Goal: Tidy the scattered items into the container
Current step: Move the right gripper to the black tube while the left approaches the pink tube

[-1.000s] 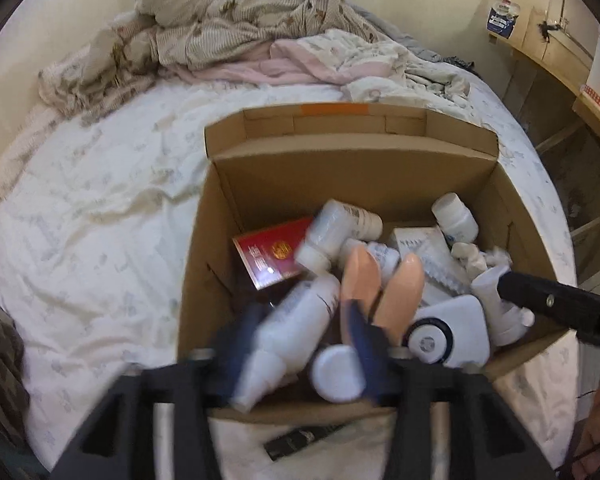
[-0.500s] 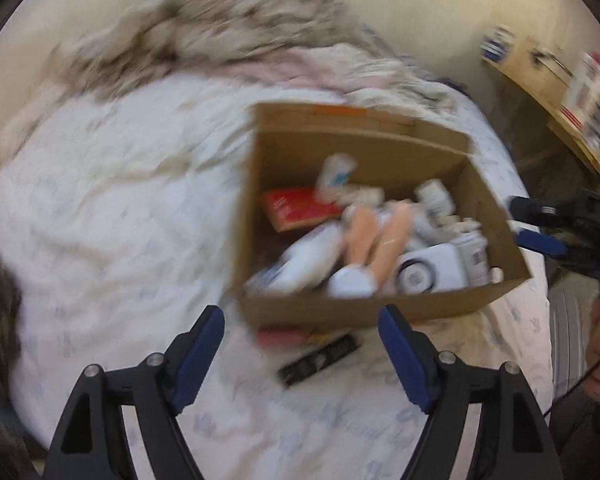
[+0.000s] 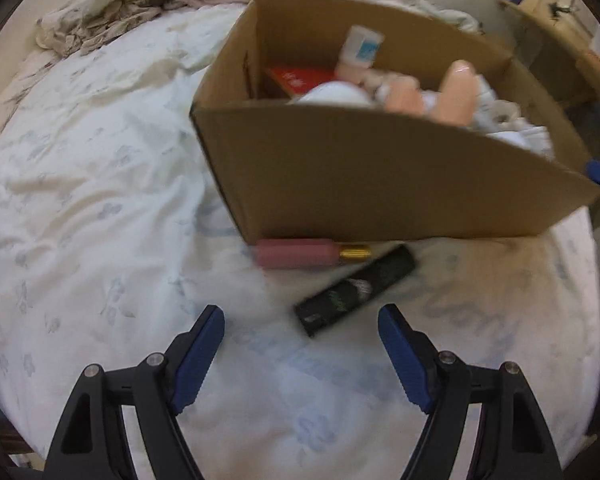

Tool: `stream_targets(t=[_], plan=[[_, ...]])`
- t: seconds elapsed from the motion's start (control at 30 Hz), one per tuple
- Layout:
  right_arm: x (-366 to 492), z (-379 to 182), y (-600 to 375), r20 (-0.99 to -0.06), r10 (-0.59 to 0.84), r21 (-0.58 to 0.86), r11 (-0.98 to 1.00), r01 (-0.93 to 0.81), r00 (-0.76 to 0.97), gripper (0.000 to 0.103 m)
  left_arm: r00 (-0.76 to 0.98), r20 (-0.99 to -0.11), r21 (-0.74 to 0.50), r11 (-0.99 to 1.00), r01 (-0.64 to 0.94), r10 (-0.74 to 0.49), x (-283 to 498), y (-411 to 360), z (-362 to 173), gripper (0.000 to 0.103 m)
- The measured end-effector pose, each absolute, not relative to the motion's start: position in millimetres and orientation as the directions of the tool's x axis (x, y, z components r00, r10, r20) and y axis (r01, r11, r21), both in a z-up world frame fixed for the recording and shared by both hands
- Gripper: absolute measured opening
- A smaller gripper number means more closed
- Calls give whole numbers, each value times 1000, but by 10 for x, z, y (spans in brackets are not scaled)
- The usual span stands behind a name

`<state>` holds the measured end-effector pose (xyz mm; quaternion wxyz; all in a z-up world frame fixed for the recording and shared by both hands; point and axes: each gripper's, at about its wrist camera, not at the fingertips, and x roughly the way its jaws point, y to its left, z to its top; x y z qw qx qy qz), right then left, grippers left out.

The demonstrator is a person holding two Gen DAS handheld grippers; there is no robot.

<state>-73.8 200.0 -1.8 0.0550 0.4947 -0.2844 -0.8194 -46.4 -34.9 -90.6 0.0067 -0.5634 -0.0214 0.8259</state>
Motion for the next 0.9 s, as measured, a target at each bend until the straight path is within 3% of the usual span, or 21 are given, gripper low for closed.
stream_targets(t=[0.27, 0.4, 0.53, 0.67, 0.83, 0.9], plan=[[-682, 89, 1438, -829, -395, 411, -910, 48, -397, 73, -430, -898, -125, -991, 40, 96, -437, -607, -774, 80], [-589, -53, 938, -870, -378, 330, -923, 196, -316, 75, -441, -897, -128, -975, 183, 35, -385, -956, -653, 80], [-601, -492, 451, -905, -316, 251, -937, 243, -284, 77, -444, -895, -197, -935, 296, 48, -333, -1244, -656, 80], [-699, -848, 138, -921, -247, 170, -951, 259, -302, 77, -415, -910, -166, -921, 352, 5, -301, -1290, -743, 80], [-808, -1042, 2, -922, -222, 149, -959, 241, -316, 77, -415, -907, -260, -874, 410, 75, -264, -1500, -723, 80], [-811, -1105, -22, -921, -227, 155, -959, 239, -315, 88, -423, -902, -280, -867, 412, 90, -266, -1530, -719, 80]])
